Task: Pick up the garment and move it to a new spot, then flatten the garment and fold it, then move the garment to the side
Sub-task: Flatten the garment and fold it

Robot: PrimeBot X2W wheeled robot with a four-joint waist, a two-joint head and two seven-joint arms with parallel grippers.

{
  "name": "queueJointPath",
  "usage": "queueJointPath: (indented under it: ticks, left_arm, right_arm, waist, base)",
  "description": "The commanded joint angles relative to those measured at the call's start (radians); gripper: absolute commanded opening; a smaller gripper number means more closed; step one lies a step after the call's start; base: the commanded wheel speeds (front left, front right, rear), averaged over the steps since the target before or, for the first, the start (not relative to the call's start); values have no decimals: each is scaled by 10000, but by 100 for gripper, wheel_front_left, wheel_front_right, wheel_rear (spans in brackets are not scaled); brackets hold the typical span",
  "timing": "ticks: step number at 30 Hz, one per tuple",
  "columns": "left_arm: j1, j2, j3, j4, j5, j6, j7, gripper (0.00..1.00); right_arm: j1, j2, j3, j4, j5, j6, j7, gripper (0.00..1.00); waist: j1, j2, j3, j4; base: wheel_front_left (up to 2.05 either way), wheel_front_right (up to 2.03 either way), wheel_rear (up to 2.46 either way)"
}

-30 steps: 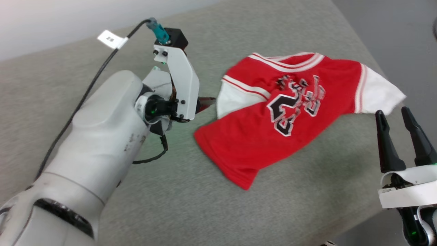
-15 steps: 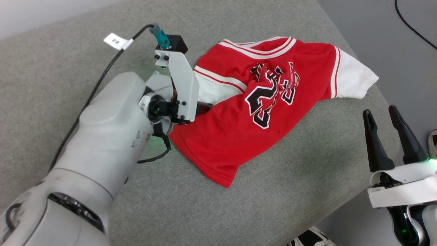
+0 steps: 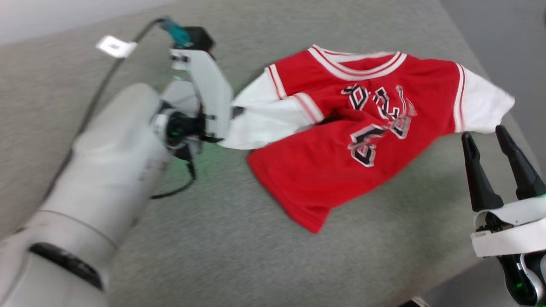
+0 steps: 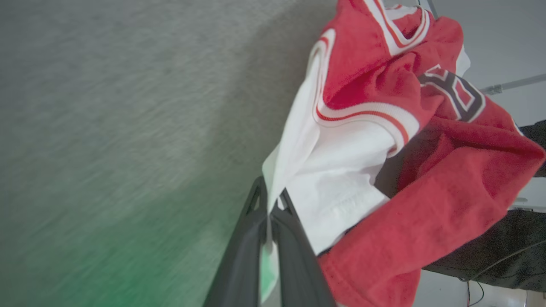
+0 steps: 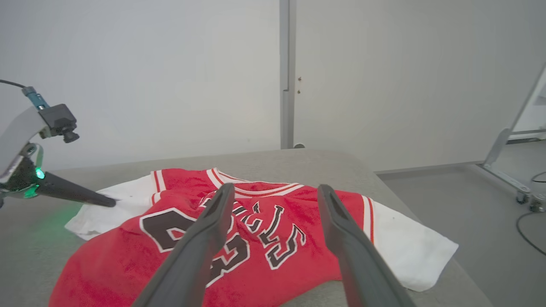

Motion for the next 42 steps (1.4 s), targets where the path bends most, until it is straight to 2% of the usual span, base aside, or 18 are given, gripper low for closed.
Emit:
queueJointPath:
  ticks: [1,9,16,24,31,32,33,34,35,39,42]
  left_arm:
    - [-48,337,70,-97,-136,-16,-49,0]
    - [397,1952,85,-236,-421,-17,201,0]
    - [474,2961,-331,-118,255,-16,-69,0]
    - [492,3552,-659,303,857,85,-534,0]
    - [750,3421,-726,572,974,55,-1196,0]
    - [766,3406,-753,605,1037,48,-1314,7]
    - [780,3384,-776,630,1075,43,-1450,48]
    - [805,3365,-810,632,1121,33,-1601,95]
    - [869,3333,-852,603,1136,18,-1716,100]
    - [1052,3322,-883,443,1240,-1,-2691,100]
    - [1373,3360,-893,226,1373,-7,-3808,100]
  right_arm:
    - [125,-117,23,-46,-17,-14,-50,100]
    - [215,-514,455,-113,59,-14,-51,100]
    - [113,-738,620,-185,175,-14,-51,100]
    - [201,-895,642,-233,311,-14,-51,100]
    - [146,-983,737,-254,303,-14,11,100]
    - [134,-999,734,-256,310,-14,38,100]
    - [130,-1022,721,-258,313,-14,56,100]
    - [136,-1053,718,-256,315,-15,93,100]
    - [150,-1067,715,-244,315,-15,118,100]
    - [287,-1107,764,-221,340,-15,263,100]
    - [345,-1132,885,-160,342,-15,409,100]
  waist:
    - [0,0,-497,1046]
    - [0,0,-946,2390]
    - [0,0,-739,2770]
    - [0,0,-463,2767]
    - [0,0,-447,2806]
    - [0,0,-472,2826]
    - [0,0,-509,2856]
    - [0,0,-555,2890]
    - [0,0,-623,2926]
    - [0,0,-984,3143]
    - [0,0,-1335,3335]
  base:
    - [0,0,0]
    - [0,0,0]
    - [0,0,0]
    - [0,0,0]
    - [0,0,0]
    - [0,0,0]
    - [0,0,0]
    - [0,0,0]
    - [0,0,0]
    - [0,0,0]
    - [0,0,0]
